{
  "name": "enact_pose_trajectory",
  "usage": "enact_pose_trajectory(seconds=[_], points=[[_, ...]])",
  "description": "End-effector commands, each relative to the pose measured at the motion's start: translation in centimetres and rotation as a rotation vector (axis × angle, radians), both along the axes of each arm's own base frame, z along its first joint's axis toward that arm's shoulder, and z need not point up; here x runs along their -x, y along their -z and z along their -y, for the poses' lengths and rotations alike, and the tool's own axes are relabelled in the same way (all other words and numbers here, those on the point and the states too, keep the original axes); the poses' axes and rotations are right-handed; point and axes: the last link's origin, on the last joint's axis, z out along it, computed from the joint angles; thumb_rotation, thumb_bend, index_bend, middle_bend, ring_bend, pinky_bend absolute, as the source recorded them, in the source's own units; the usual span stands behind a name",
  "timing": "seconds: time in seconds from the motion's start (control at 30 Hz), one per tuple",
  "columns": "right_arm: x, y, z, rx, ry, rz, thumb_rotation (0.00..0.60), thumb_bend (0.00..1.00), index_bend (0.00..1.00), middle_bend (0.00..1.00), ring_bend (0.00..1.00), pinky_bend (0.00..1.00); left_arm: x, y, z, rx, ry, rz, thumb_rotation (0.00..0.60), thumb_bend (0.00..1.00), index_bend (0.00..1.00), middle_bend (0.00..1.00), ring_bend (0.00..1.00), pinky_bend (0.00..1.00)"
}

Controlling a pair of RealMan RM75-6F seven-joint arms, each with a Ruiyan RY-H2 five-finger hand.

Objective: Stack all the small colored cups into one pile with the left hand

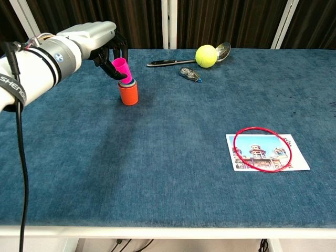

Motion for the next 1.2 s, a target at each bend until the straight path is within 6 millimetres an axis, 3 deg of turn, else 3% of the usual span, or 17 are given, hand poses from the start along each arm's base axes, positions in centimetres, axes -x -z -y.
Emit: enact_pose_trajectory(seconds=[0.03,0.13,0.27,0.4,0.57,0.63,0.7,0.8,0.97,1.07,1.2], points=[[0.1,0.0,0.0,0.001,0.003,0.004,0.600,0.33,0.00,0.00,0.00,0.00,0.1,0.3,-0.1,-0.004,-0.002,-0.012,0.600,0.27,0.53,0.55,0.56,0.56],[0.3,0.0,-0.1,0.001,0.009,0.006,0.600,0.33,0.00,0.00,0.00,0.00,0.4,0.4,-0.3,-0.006,-0.012,-0.021,0.600,0.27,0.50,0.53,0.55,0.55],[0.5,-0.1,-0.1,0.003,0.014,0.007,0.600,0.33,0.00,0.00,0.00,0.00,0.6,0.2,-0.2,0.001,-0.030,-0.009,0.600,0.25,0.32,0.43,0.48,0.51],[0.4,-0.2,-0.1,0.006,0.009,0.007,0.600,0.33,0.00,0.00,0.00,0.00,0.6,-0.1,0.3,0.011,-0.031,-0.012,0.600,0.23,0.14,0.26,0.28,0.35],[0.1,-0.3,-0.2,0.006,-0.003,0.006,0.600,0.33,0.00,0.00,0.00,0.00,1.1,-2.8,2.5,-0.010,-0.026,-0.007,0.600,0.21,0.13,0.18,0.15,0.21],[0.0,-0.3,-0.2,0.004,-0.008,0.004,0.600,0.33,0.00,0.00,0.00,0.00,2.7,-4.4,4.3,-0.028,-0.011,-0.020,0.600,0.21,0.13,0.16,0.13,0.15],[-0.1,-0.3,-0.1,0.003,-0.019,-0.004,0.600,0.33,0.00,0.00,0.00,0.00,5.4,-6.4,6.8,-0.041,0.014,-0.034,0.600,0.20,0.13,0.16,0.11,0.10],[-0.5,0.0,0.0,-0.003,-0.043,-0.010,0.600,0.33,0.00,0.00,0.00,0.00,9.9,-9.1,10.4,-0.090,0.021,-0.032,0.600,0.17,0.13,0.15,0.10,0.09],[-1.1,1.0,-0.3,-0.012,-0.073,-0.035,0.600,0.33,0.00,0.00,0.00,0.00,16.3,-11.4,16.2,-0.150,-0.009,-0.131,0.600,0.14,0.13,0.14,0.07,0.09],[-1.4,1.6,-0.4,-0.016,-0.081,-0.048,0.600,0.33,0.00,0.00,0.00,0.00,18.6,-12.1,18.7,-0.180,-0.048,-0.213,0.600,0.14,0.11,0.10,0.03,0.07],[-1.6,2.4,-0.4,-0.024,-0.086,-0.053,0.600,0.33,0.00,0.00,0.00,0.00,20.1,-13.0,20.7,-0.233,-0.048,-0.259,0.600,0.13,0.10,0.07,0.02,0.05]])
